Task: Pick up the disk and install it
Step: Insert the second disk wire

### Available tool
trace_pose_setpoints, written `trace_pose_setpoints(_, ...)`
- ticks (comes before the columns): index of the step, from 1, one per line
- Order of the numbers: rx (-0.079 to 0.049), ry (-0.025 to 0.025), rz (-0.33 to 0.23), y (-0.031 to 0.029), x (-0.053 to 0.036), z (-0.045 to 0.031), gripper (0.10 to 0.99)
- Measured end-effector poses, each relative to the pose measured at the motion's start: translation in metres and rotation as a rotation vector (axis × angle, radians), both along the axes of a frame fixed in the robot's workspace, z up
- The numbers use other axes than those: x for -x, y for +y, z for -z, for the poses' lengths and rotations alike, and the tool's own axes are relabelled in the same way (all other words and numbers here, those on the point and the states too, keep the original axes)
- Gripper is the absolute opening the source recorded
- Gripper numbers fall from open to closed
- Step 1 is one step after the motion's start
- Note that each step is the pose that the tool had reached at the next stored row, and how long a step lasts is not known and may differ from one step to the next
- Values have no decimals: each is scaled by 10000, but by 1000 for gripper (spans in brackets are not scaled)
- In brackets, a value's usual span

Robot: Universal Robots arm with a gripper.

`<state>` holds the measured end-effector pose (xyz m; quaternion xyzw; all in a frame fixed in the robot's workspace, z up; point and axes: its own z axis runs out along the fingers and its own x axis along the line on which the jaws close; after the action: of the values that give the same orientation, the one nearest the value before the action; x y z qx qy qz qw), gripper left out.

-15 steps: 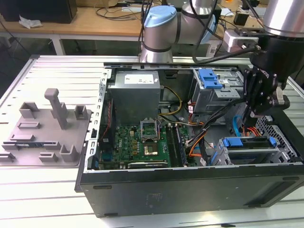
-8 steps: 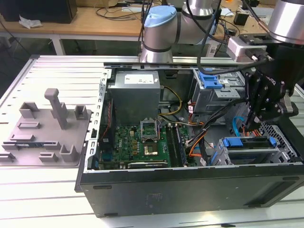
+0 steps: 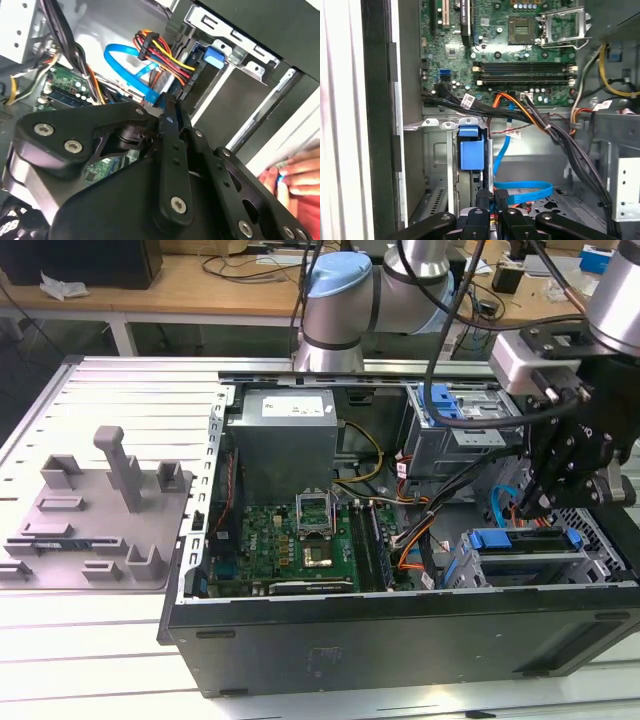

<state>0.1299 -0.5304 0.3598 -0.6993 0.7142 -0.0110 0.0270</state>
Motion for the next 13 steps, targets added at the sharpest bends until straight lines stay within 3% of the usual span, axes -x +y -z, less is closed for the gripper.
trace_pose_setpoints(2,-313,-1,0,-44,0,2,161)
trace_pose_setpoints(3,-400,0,-1,-72,0,1,161)
trace_pose_setpoints(5,-434,4,-1,-119,-4,5,161)
trace_pose_setpoints(13,-437,6,-10,-133,-12,9,161)
